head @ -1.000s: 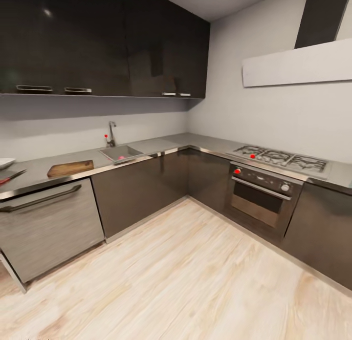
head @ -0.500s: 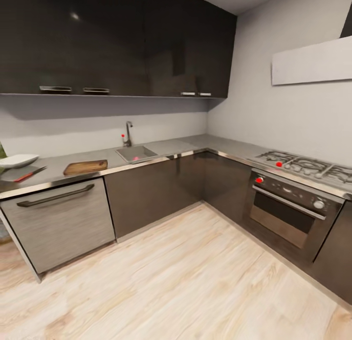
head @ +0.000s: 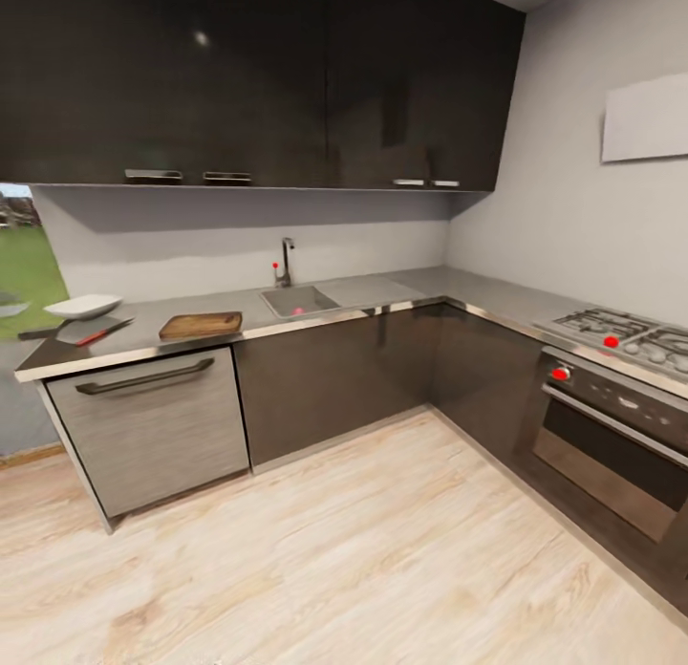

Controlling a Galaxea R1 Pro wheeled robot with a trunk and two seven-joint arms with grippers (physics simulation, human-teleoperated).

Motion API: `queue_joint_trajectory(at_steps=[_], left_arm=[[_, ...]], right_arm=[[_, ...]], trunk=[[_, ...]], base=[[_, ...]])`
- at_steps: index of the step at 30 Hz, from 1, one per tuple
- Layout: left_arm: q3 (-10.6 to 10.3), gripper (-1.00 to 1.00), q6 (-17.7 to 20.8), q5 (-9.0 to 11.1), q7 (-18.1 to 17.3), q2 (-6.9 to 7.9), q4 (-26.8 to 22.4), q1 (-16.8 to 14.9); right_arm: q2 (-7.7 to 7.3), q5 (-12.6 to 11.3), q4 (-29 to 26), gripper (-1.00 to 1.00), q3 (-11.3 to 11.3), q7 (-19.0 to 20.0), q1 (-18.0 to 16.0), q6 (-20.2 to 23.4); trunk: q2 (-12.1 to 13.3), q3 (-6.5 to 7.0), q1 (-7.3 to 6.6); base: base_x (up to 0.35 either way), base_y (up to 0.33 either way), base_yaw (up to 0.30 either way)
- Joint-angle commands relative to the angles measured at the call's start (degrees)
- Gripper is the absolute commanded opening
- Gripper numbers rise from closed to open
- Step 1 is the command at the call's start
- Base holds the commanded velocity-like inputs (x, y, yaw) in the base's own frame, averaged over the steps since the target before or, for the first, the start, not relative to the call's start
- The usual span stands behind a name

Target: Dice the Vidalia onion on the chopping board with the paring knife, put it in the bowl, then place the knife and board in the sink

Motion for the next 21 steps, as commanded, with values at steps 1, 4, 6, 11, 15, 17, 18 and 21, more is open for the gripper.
queue_joint_trajectory(at_steps=[1,4,6,11,15,17,18,21], left_arm=[[0.1,1.0,-0.1,0.0,0.0,-0.01,-0.1,0.0],[0.1,1.0,-0.1,0.0,0.0,-0.01,-0.1,0.0],[0.1,1.0,-0.1,0.0,0.0,-0.01,-0.1,0.0],[0.1,1.0,-0.1,0.0,0.0,-0.01,-0.1,0.0],[0.1,1.0,-0.1,0.0,0.0,-0.01,-0.1,0.0],[0.1,1.0,-0.1,0.0,0.0,-0.01,-0.1,0.0],[0.1,1.0,-0.1,0.0,0.0,-0.01,-0.1,0.0],[0.1,1.0,-0.1,0.0,0.0,-0.01,-0.1,0.0]], right_arm=[[0.01,0.0,0.0,1.0,0.0,-0.2,0.0,-0.2],[0.01,0.0,0.0,1.0,0.0,-0.2,-0.1,-0.2],[0.01,0.0,0.0,1.0,0.0,-0.2,-0.1,-0.2],[0.01,0.0,0.0,1.0,0.0,-0.2,-0.1,-0.2],[0.01,0.0,0.0,1.0,0.0,-0.2,0.0,-0.2],[0.01,0.0,0.0,1.0,0.0,-0.2,0.0,-0.2],[0.01,0.0,0.0,1.0,0.0,-0.2,0.0,-0.2],[0.01,0.0,0.0,1.0,0.0,-0.2,0.0,-0.2]], trunk=[[0.0,-0.05,0.0],[0.0,-0.05,0.0],[0.0,-0.05,0.0],[0.0,-0.05,0.0],[0.0,-0.05,0.0],[0.0,-0.05,0.0],[0.0,-0.05,0.0],[0.0,-0.05,0.0]], base=[[0.03,-0.027,0.277],[0.012,-0.011,0.277],[0.003,-0.003,0.277],[0.001,-0.001,0.277],[0.0,0.0,0.277],[0.0,0.0,0.277],[0.0,0.0,0.277],[0.0,0.0,0.277]])
